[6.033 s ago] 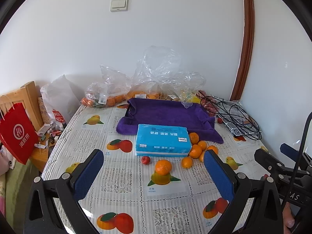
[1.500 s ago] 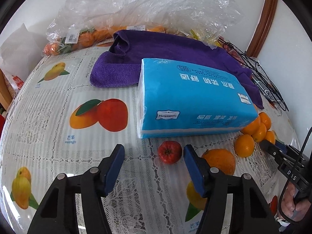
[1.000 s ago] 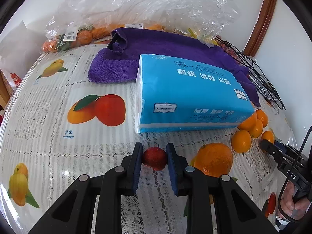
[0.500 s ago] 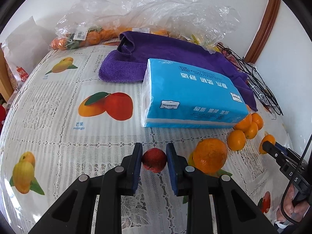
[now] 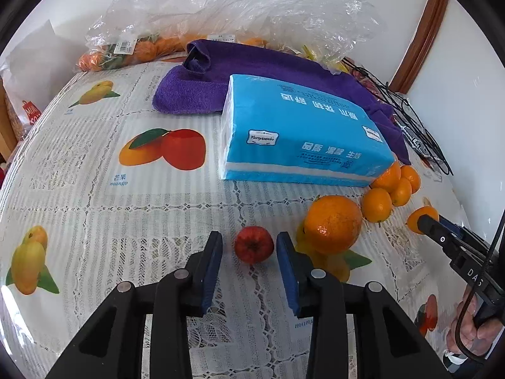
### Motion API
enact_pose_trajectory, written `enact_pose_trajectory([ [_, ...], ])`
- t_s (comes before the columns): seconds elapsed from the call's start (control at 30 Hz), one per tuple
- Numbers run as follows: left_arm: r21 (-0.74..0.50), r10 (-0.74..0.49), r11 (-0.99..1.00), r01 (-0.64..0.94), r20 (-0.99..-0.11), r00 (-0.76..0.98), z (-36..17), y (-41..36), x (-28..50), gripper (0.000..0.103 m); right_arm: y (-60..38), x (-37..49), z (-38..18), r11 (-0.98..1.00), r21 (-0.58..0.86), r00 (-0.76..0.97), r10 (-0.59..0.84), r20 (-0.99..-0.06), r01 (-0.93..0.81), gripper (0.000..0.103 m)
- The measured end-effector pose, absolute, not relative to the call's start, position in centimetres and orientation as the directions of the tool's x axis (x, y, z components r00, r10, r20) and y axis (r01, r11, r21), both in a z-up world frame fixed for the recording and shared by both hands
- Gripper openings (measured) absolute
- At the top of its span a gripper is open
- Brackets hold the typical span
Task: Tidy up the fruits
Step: 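Lift the red fruit with the left gripper while the right gripper lifts the orange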
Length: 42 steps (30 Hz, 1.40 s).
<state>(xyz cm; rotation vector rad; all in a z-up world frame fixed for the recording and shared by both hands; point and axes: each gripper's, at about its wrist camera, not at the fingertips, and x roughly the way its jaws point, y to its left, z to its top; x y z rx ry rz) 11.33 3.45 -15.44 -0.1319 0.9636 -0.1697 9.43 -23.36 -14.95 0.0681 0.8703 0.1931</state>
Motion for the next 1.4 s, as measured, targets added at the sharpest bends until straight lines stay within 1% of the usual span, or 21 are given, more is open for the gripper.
enact_pose_trajectory([
  [0.13,-0.191,-0.206,0.978,0.085,-0.799,0.565,-15.5,3.3,11.4,0.034,-23.6,9.3,-14.9,0.981,0.143,0.629,0.195,-0.753,-0.132,0.032],
  [0.27,-0.158,-0.181,0.983,0.089,-0.805,0.565,-15.4,2.9,11.5,0.033,-23.7,9.2,-14.8,0.982,0.135,0.631,0.189,-0.752,-0.132,0.032],
  [0.37,-0.159,-0.188,0.982,0.100,-0.801,0.569,-15.1,2.8,11.3,0.027,-23.7,9.2,-14.6,0.982,0.134,0.636,0.187,-0.749,-0.131,0.032],
  [0.53,-0.150,-0.185,0.983,0.108,-0.791,0.583,-14.3,2.9,11.1,0.026,-23.1,9.3,-14.0,0.980,0.137,0.643,0.199,-0.740,-0.145,0.032],
  [0.6,-0.150,-0.187,0.982,0.111,-0.792,0.581,-14.4,3.0,11.1,0.023,-22.8,9.4,-13.7,0.979,0.133,0.648,0.201,-0.735,-0.153,0.032],
  [0.77,-0.180,-0.202,0.979,0.097,-0.782,0.589,-14.3,3.6,10.6,0.021,-22.0,9.4,-13.3,0.978,0.126,0.650,0.206,-0.731,-0.168,0.032],
  [0.93,-0.197,-0.218,0.975,0.100,-0.783,0.582,-14.5,3.9,10.4,0.022,-21.6,9.1,-13.2,0.977,0.121,0.649,0.207,-0.732,-0.175,0.032],
  [1.07,-0.209,-0.224,0.973,0.093,-0.791,0.569,-15.1,3.8,10.6,0.024,-21.6,9.1,-13.2,0.978,0.124,0.648,0.205,-0.734,-0.169,0.032],
  [1.23,-0.190,-0.212,0.977,0.099,-0.789,0.577,-15.5,3.4,10.6,0.024,-22.0,9.0,-13.4,0.979,0.125,0.647,0.201,-0.736,-0.162,0.032],
  [1.4,-0.183,-0.210,0.977,0.106,-0.775,0.596,-14.6,3.3,10.4,0.024,-22.1,9.0,-13.4,0.978,0.136,0.646,0.206,-0.735,-0.157,0.032],
])
